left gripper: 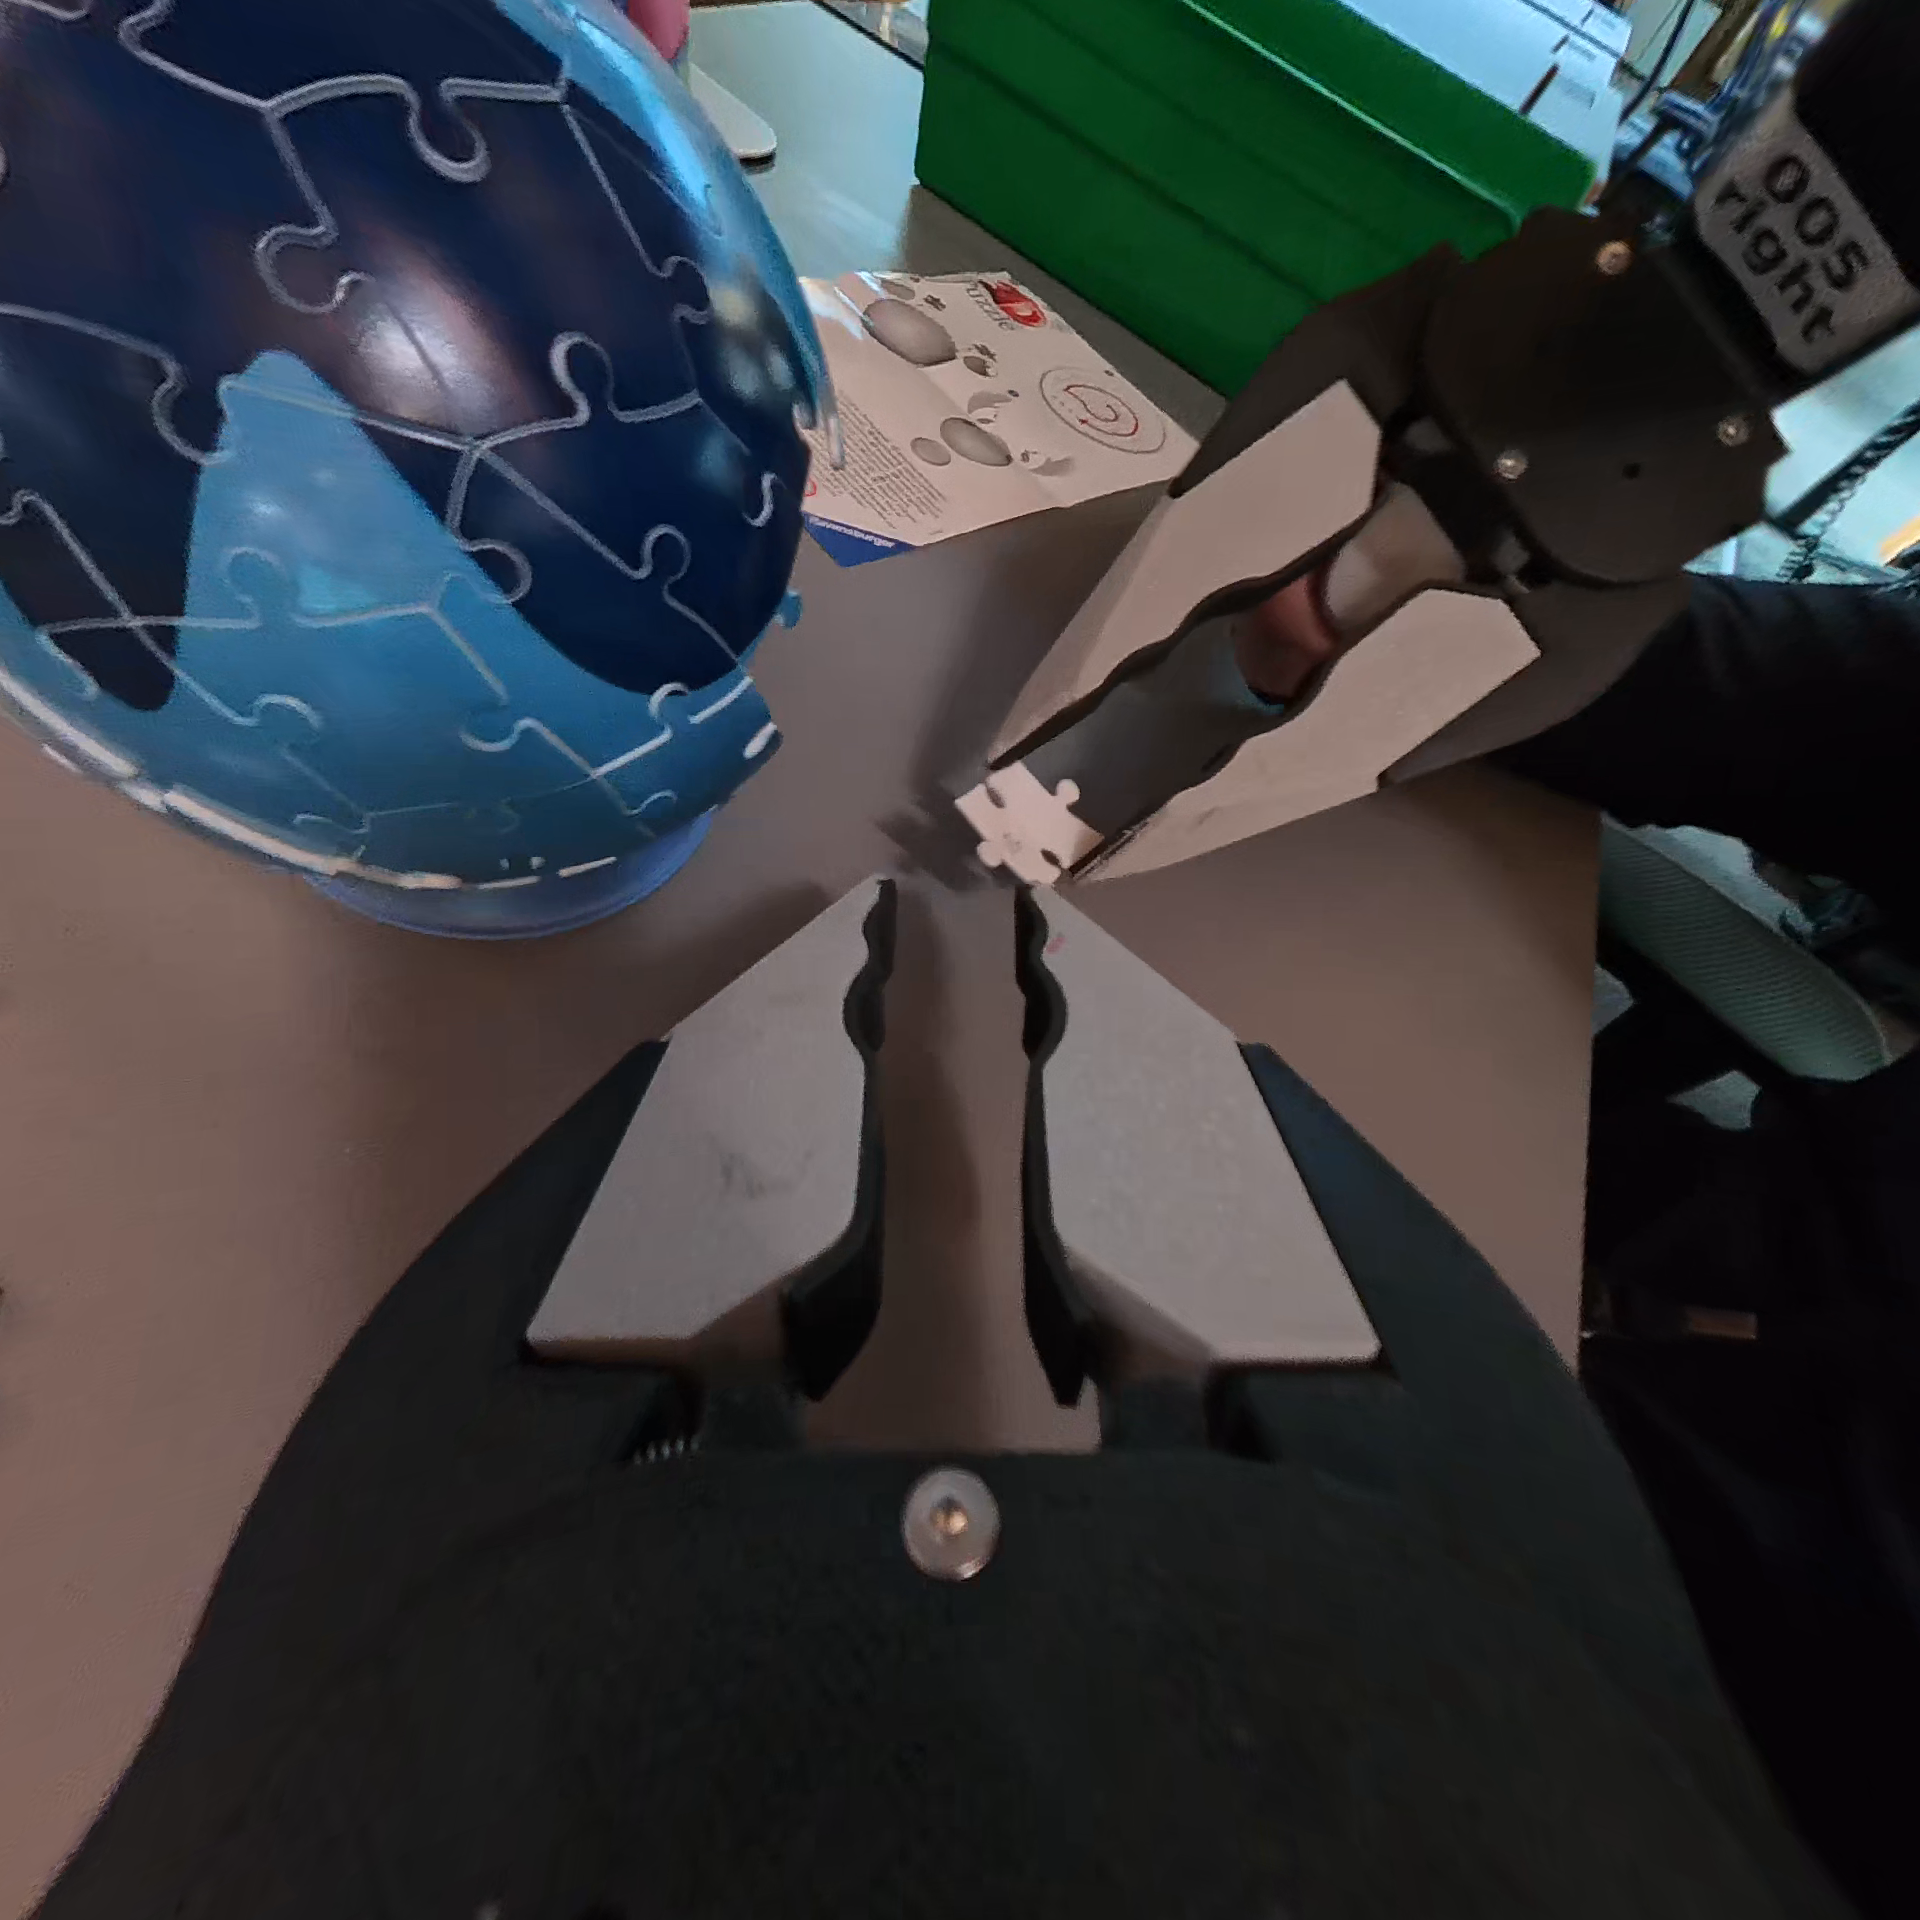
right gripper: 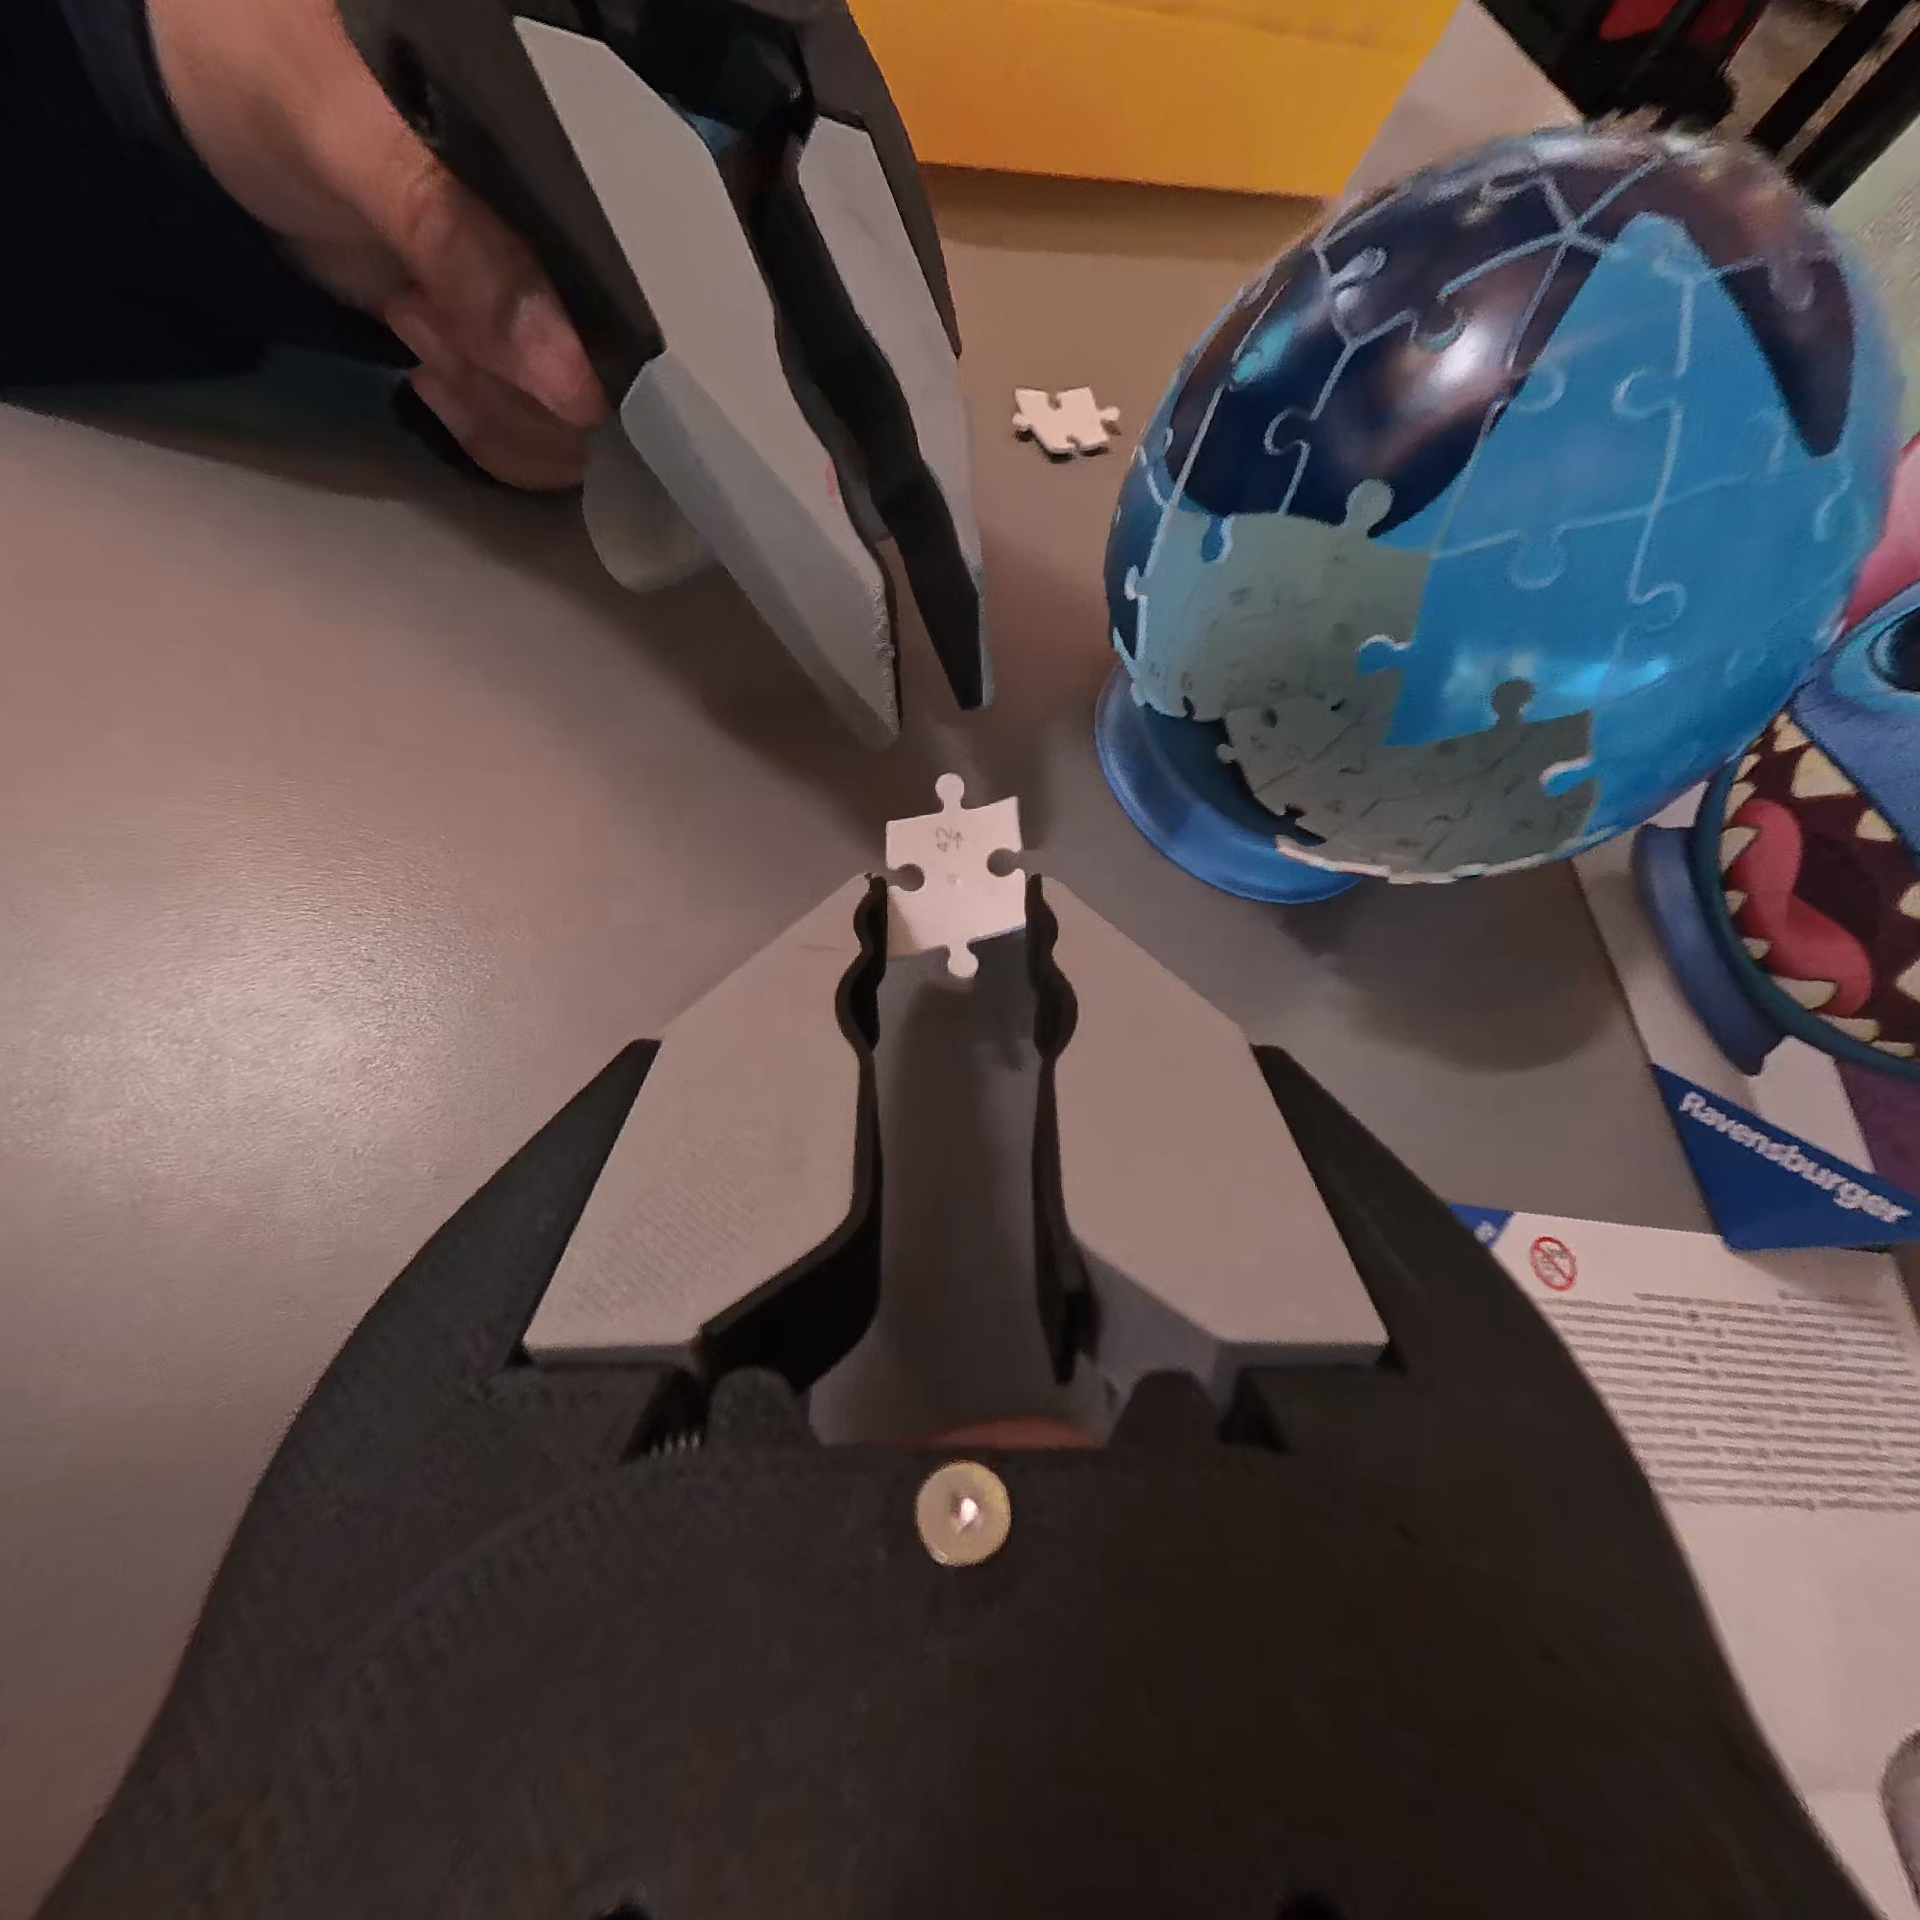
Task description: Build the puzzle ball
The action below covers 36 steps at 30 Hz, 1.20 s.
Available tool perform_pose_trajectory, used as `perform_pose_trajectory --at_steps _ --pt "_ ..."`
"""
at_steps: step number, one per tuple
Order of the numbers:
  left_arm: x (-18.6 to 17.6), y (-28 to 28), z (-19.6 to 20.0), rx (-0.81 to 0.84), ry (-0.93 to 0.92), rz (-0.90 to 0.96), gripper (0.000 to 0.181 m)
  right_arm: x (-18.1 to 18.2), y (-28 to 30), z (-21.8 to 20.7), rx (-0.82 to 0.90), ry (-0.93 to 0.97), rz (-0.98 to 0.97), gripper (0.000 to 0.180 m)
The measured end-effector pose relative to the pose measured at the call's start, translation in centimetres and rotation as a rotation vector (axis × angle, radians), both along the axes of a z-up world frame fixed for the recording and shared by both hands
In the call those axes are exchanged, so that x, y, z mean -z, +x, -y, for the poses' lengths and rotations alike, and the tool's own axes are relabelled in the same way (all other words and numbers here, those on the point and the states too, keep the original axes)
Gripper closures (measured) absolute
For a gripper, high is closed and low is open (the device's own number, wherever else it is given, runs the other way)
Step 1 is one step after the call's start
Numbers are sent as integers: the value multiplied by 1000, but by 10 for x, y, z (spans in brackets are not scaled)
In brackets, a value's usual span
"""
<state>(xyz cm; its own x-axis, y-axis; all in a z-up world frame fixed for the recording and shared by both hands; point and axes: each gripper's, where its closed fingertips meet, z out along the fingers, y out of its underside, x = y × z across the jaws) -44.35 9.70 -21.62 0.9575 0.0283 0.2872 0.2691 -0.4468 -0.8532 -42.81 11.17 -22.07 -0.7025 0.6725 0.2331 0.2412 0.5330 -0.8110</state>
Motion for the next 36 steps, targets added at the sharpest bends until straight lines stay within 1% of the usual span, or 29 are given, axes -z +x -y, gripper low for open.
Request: perform_pose_trajectory --at_steps 8,15,19,21,23,24,25,30,34,36 --pt "0 12 -7 47 4 135 152 -1 2 4 -8 69 -64 157" --pt "3 15 -12 59 -10 198 153 -3 5 8 -22 93 -98 156" --pt "2 16 -14 66 0 237 163 -6 7 12 -32 82 -109 156" --pt "2 16 -14 73 4 255 176 -5 7 12 -36 79 -105 156" --pt "3 16 -13 73 -5 269 178 -3 6 13 -34 79 -93 156" --pt "3 16 -14 73 -8 275 181 -2 6 13 -34 79 -88 160" --pt "5 14 -15 67 -10 276 181 -1 5 11 -27 85 -93 162" --pt "3 5 -16 12 13 320 181 -1 6 9 -20 124 -131 152" --pt "-3 -7 -14 -51 66 371 181 -8 6 3 18 241 -255 154" --pt "-6 -9 -15 -68 92 404 181 -12 5 5 38 333 -349 161"
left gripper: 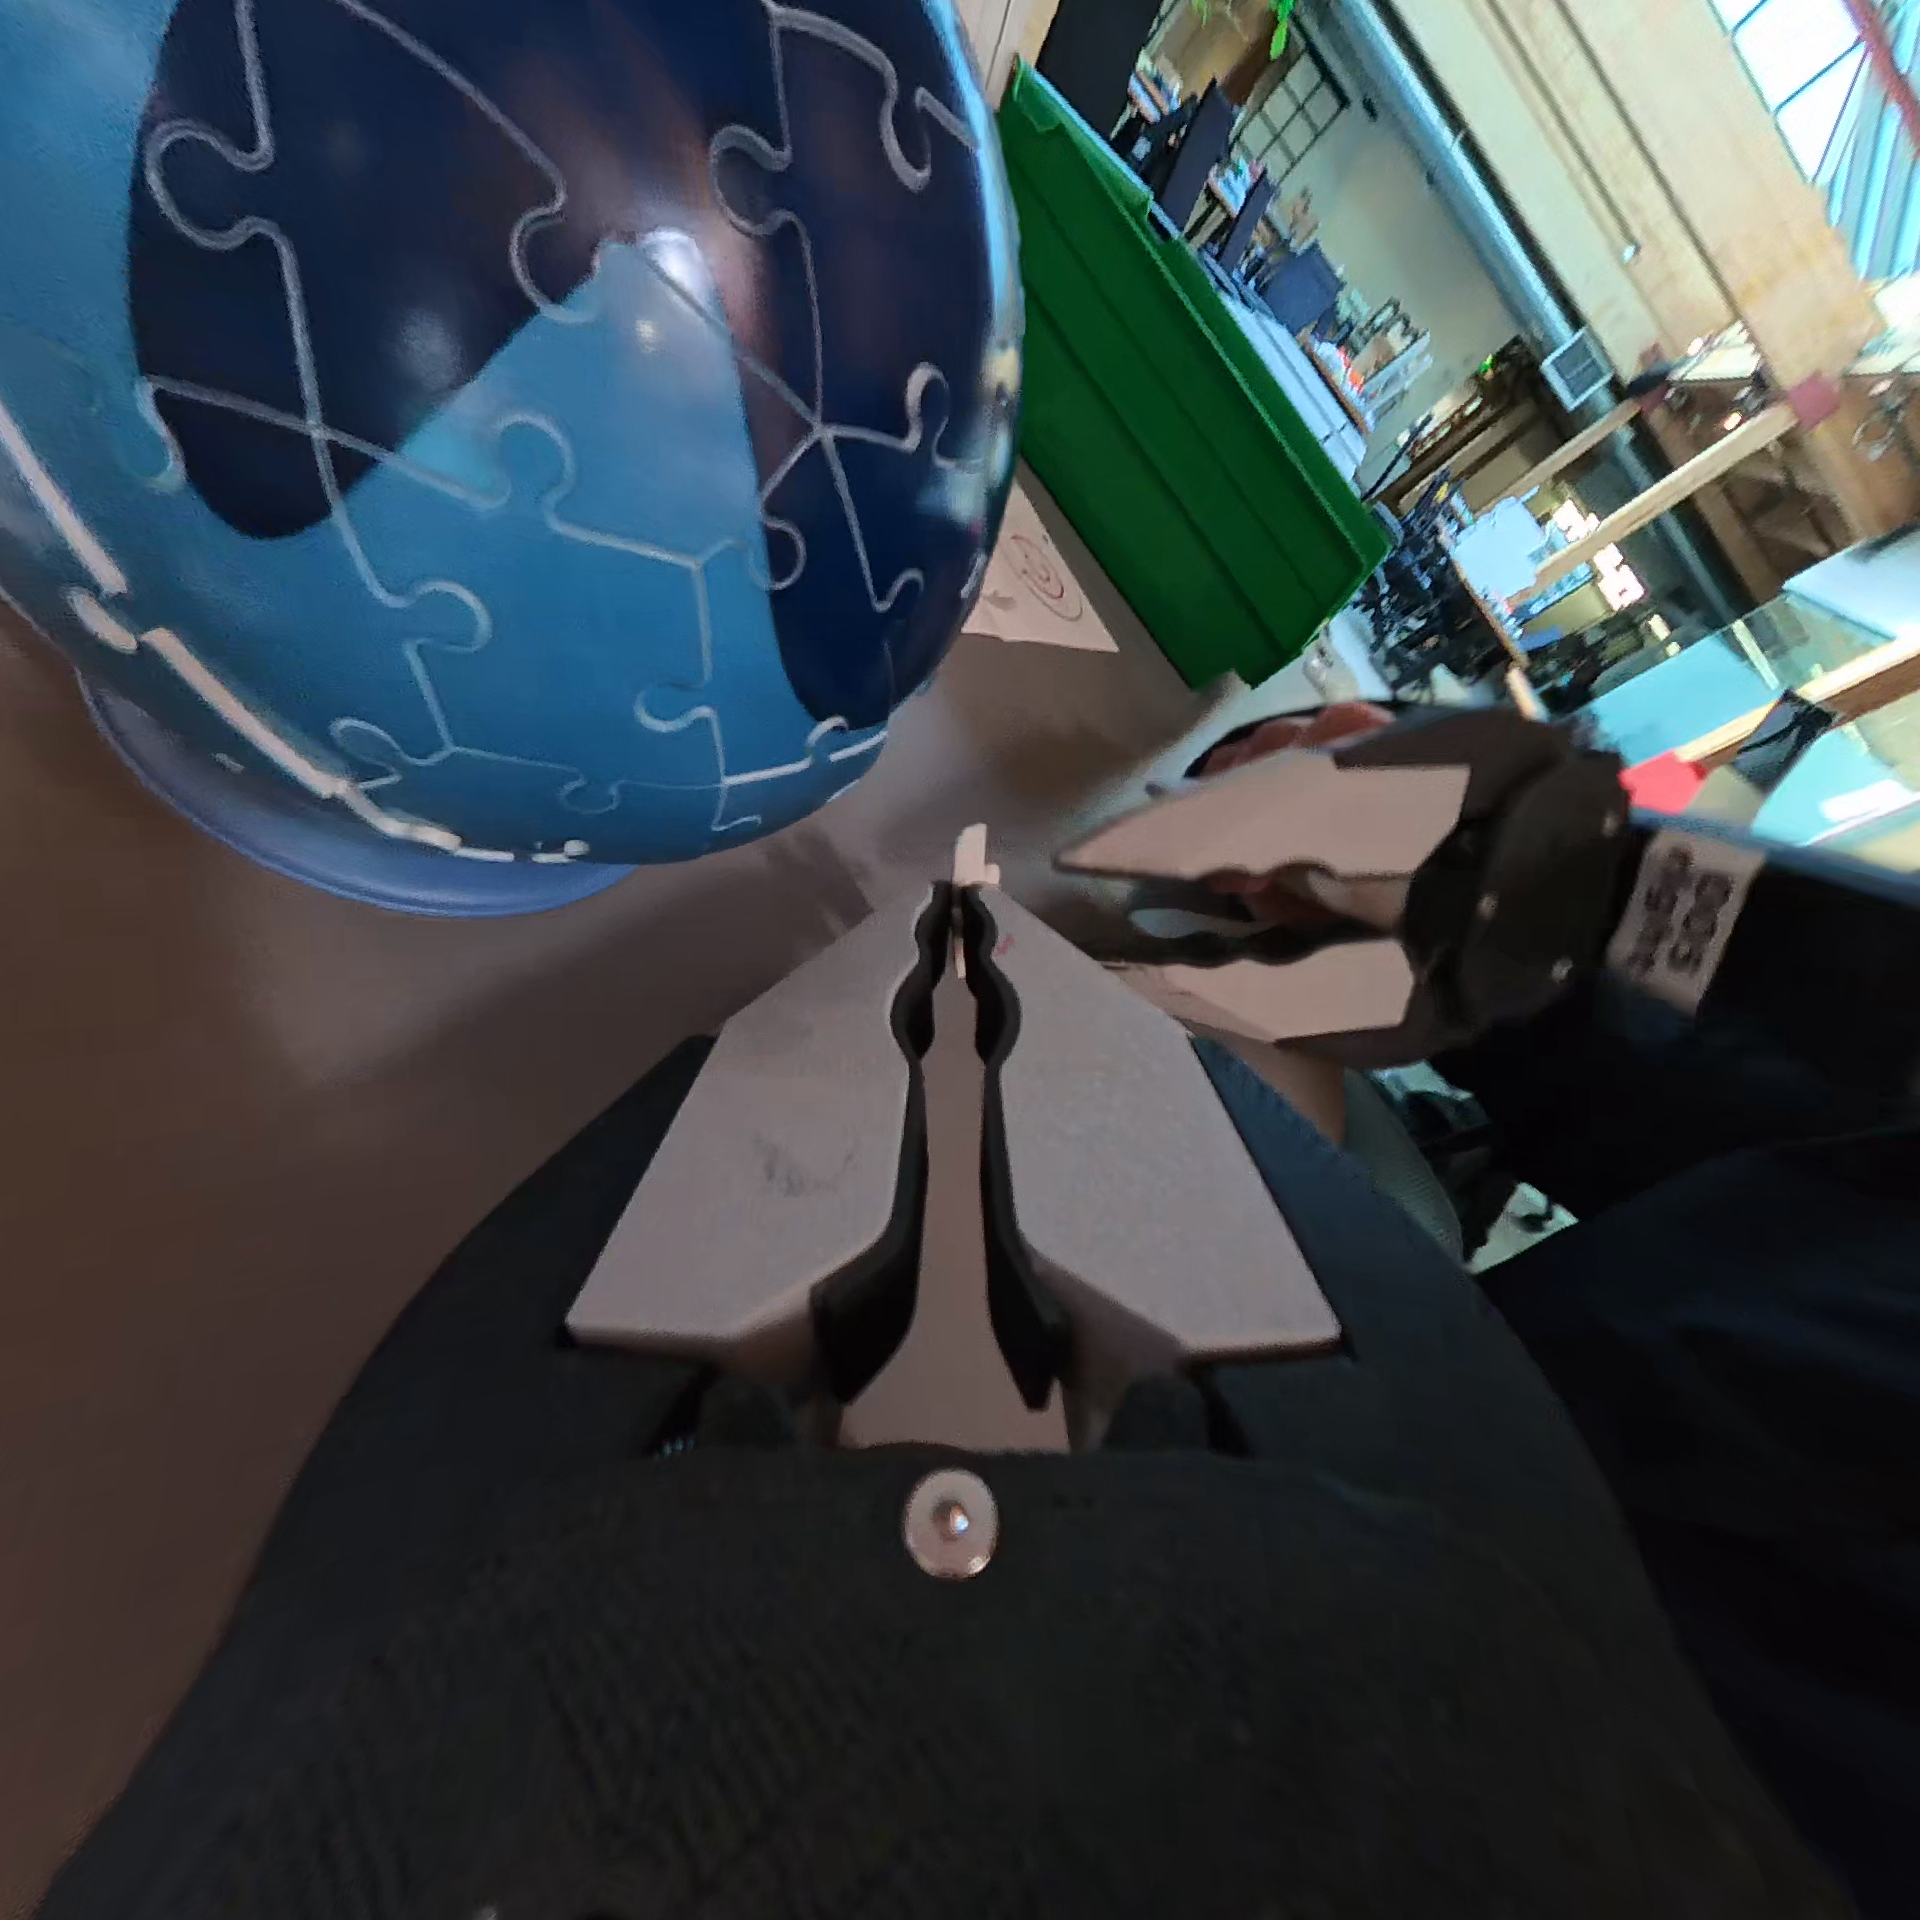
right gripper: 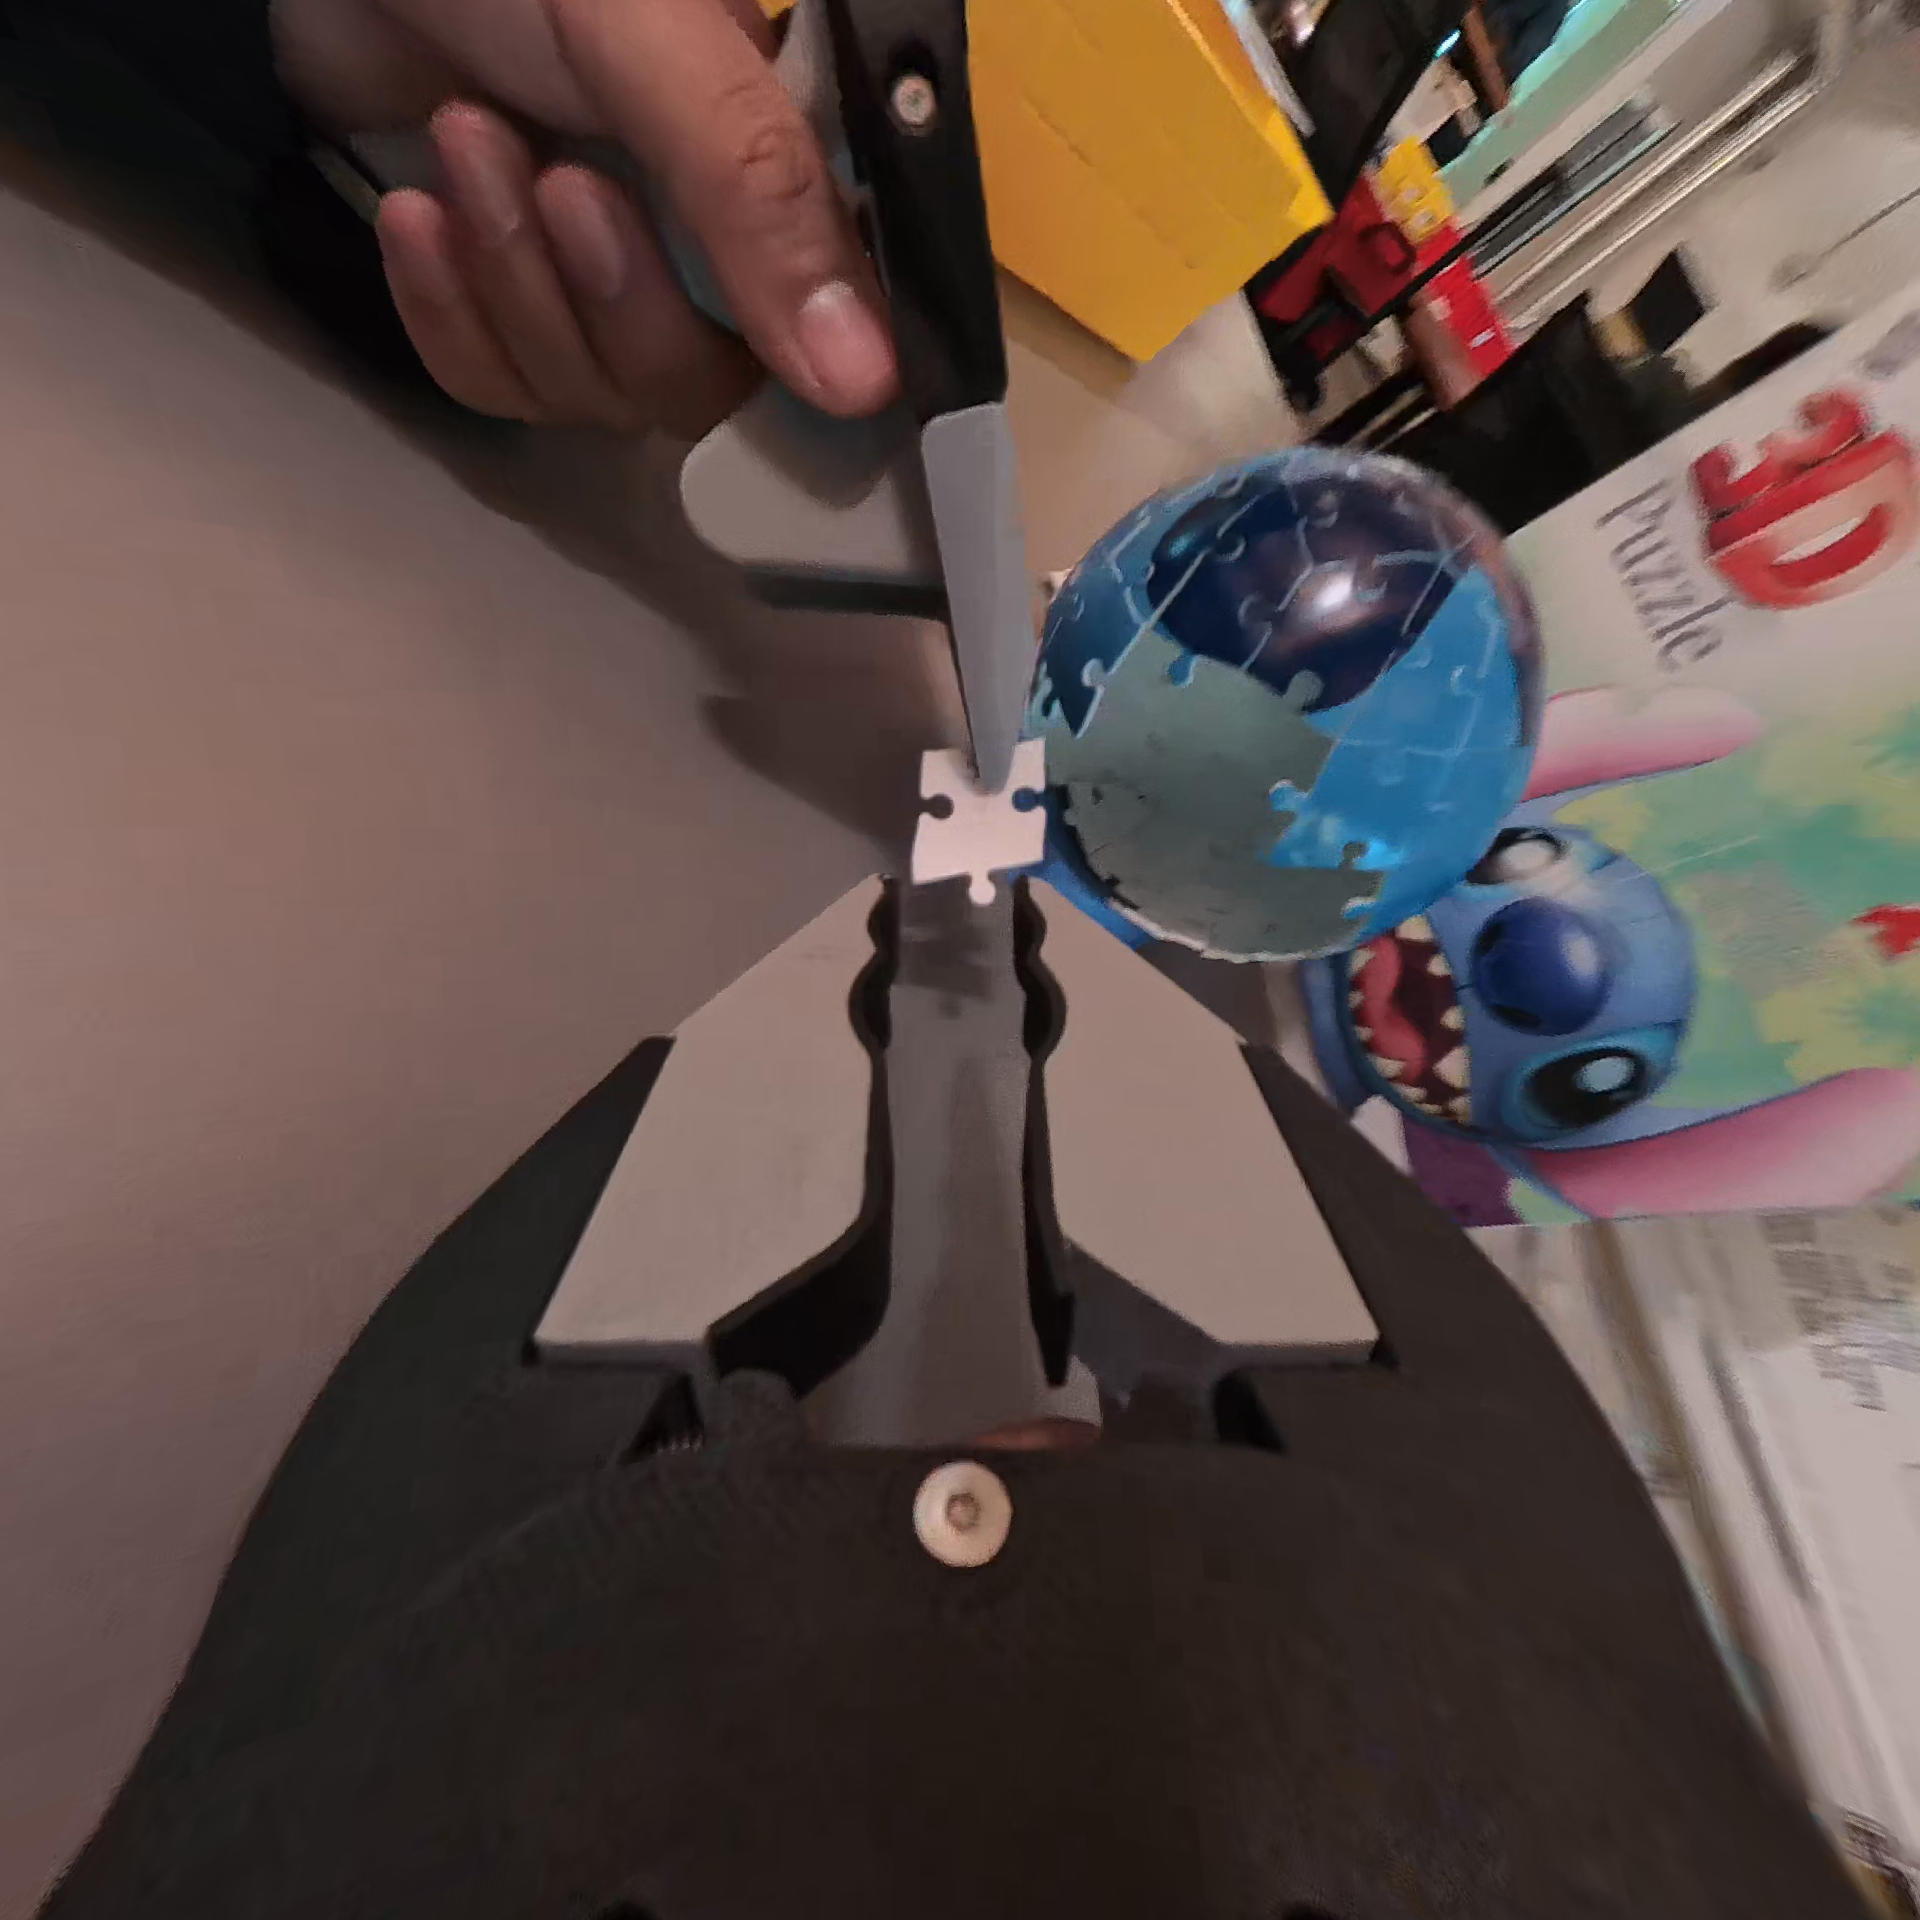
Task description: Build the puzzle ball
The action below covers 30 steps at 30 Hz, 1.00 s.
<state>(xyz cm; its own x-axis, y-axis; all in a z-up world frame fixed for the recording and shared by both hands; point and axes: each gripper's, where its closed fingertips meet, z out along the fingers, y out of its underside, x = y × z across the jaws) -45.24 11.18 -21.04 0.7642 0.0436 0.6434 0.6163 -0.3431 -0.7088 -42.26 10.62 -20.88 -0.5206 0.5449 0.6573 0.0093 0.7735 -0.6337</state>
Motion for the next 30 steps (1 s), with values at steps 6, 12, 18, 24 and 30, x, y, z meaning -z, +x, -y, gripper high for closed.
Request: perform_pose_trajectory --at_steps 6,12,18,24,30 --pt "-5 6 -7 -24 46 112 181 2 0 16 32 216 -191 180" --pt "-6 0 -4 -75 56 173 181 -4 0 13 79 251 -269 180" --pt "-8 -4 1 -119 76 198 181 -2 2 14 50 41 -149 180" --pt "-8 -5 -1 -137 75 247 181 -8 0 7 73 239 -320 157" --pt "-7 -3 -4 -147 78 335 181 -2 0 14 76 466 -448 168"
